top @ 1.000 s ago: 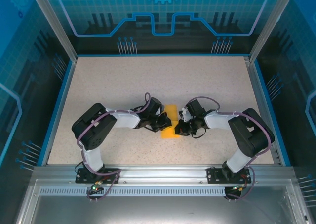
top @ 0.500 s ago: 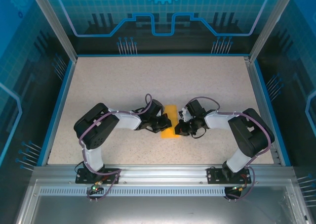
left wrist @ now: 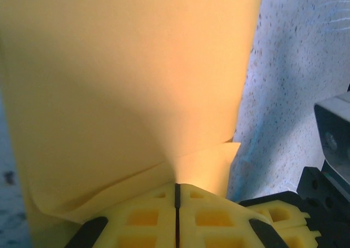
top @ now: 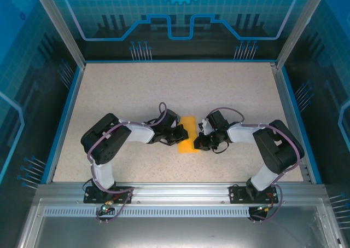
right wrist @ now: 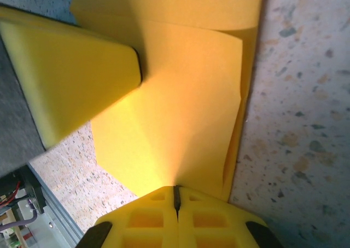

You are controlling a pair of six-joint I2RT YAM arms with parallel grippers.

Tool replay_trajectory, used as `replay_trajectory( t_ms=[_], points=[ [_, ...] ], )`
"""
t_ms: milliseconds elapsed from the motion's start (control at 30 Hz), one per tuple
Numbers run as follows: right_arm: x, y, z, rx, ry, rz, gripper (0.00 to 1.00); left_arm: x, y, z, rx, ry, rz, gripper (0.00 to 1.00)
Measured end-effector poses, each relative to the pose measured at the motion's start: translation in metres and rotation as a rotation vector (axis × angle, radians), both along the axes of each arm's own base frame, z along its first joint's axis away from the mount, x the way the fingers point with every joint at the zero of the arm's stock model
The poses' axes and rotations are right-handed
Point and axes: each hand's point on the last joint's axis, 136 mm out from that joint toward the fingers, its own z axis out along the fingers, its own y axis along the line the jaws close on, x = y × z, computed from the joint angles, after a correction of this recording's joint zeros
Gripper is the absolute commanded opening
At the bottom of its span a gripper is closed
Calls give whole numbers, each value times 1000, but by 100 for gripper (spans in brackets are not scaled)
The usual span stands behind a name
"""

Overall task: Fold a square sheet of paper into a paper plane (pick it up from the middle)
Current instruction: Fold the triangle a second time at the center of the table.

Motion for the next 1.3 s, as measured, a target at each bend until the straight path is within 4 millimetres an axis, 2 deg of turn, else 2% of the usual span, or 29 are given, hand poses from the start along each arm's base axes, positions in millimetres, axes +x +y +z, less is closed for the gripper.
replay_trajectory(
  t_ms=[300,667,1133,1233,1300],
  points=[
    [0,0,0,2,0,-1,0,19,18,0,6,-29,36,8],
    [0,-1,0,12,-3,-3,0,24,27,0,-20,-44,42,7],
    [0,0,0,15,-4,-2,0,32,47,1,12,-54,62,8],
    [0,0,0,15,-4,-2,0,32,54,5,31,-50,76,9],
    [0,0,0,15,-4,-2,0,33,56,15,26,-63,81,9]
  ],
)
